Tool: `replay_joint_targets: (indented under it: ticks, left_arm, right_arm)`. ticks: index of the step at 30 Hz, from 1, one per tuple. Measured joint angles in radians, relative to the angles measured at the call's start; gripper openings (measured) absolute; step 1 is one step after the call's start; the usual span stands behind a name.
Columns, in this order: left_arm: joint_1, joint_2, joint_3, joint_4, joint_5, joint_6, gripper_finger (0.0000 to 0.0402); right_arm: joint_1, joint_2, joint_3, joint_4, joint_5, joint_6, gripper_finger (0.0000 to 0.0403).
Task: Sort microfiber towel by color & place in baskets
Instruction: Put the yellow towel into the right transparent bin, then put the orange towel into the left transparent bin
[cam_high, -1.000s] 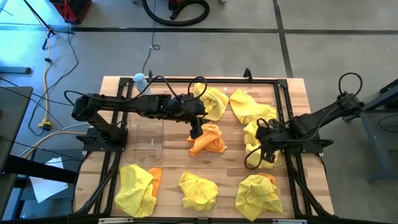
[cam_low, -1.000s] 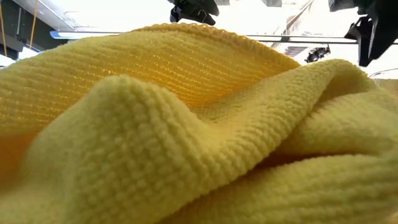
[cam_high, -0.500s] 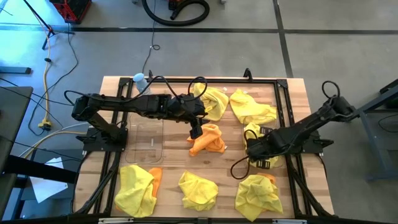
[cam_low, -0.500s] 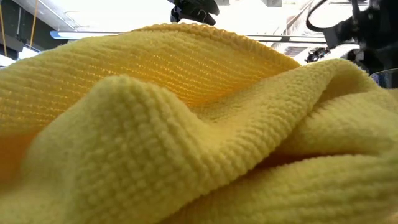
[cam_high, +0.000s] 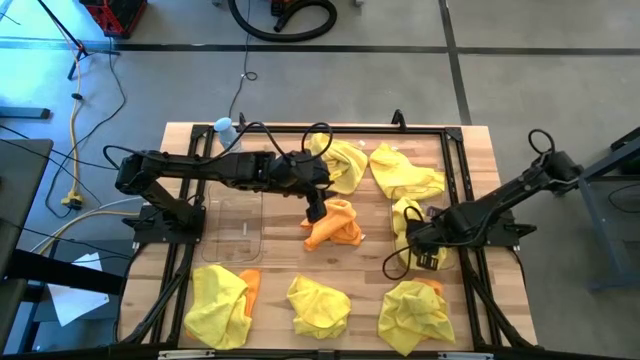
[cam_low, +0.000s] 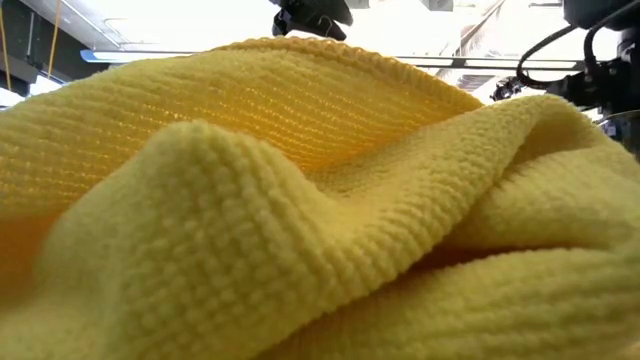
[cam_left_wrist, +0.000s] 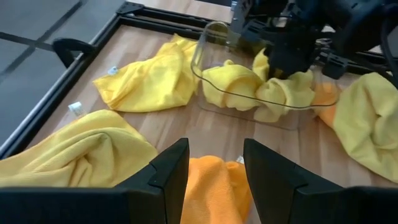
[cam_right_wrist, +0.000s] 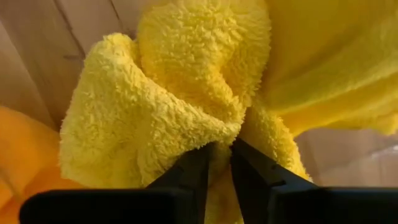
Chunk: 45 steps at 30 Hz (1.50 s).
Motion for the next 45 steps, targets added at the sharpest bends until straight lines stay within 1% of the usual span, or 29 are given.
replay_joint_targets:
  ticks: [5, 12, 15, 20, 24, 26, 28, 32, 35, 38, 41, 45]
  left_arm:
    - [0.0, 0.006, -0.001, 0.0, -0.014, 0.017, 0.0142]
    - [-0.003, 0.019, -0.001, 0.012, -0.053, 0.0, 0.0142]
    - [-0.003, 0.025, -0.001, 0.004, -0.066, -0.015, 0.0142]
    - [-0.004, 0.043, 0.0, -0.006, -0.08, -0.066, 0.0142]
    - [-0.012, 0.091, 0.0, -0.011, -0.092, -0.106, 0.0142]
    - [-0.019, 0.122, 0.0, -0.004, -0.08, -0.117, 0.0142]
    - [-0.026, 0.157, 0.0, -0.015, -0.062, -0.143, 0.0142]
    - [-0.032, 0.225, -0.001, -0.009, -0.019, -0.205, 0.0142]
    - [-0.032, 0.274, 0.0, -0.011, -0.002, -0.211, 0.0142]
    - [-0.031, 0.327, 0.0, -0.009, 0.01, -0.195, 0.0142]
    - [-0.031, 0.386, 0.0, -0.008, 0.014, -0.145, 0.0142]
    - [-0.031, 0.465, 0.0, -0.008, 0.014, -0.113, 0.0142]
  right_arm:
    - [0.0, -0.05, 0.059, -0.076, 0.004, 0.001, 0.0051]
    - [0.0, -0.207, 0.191, -0.224, 0.094, 0.025, 0.0052]
    - [0.0, -0.287, 0.215, -0.224, 0.156, 0.028, 0.0046]
    - [0.0, -0.418, 0.198, -0.201, 0.213, 0.025, 0.0005]
    - [0.0, -0.502, 0.18, -0.183, 0.339, 0.043, 0.0014]
    - [0.0, -0.536, 0.179, -0.171, 0.397, 0.029, 0.0015]
    - [0.0, -0.565, 0.179, -0.147, 0.431, 0.01, 0.0015]
    - [0.0, -0.6, 0.179, -0.106, 0.482, -0.037, 0.0016]
    - [0.0, -0.61, 0.179, -0.092, 0.49, -0.081, 0.0016]
    - [0.0, -0.61, 0.179, -0.094, 0.489, -0.089, 0.0016]
    - [0.0, -0.609, 0.179, -0.095, 0.489, -0.091, 0.0016]
    - [0.0, -0.609, 0.178, -0.098, 0.487, -0.13, 0.0016]
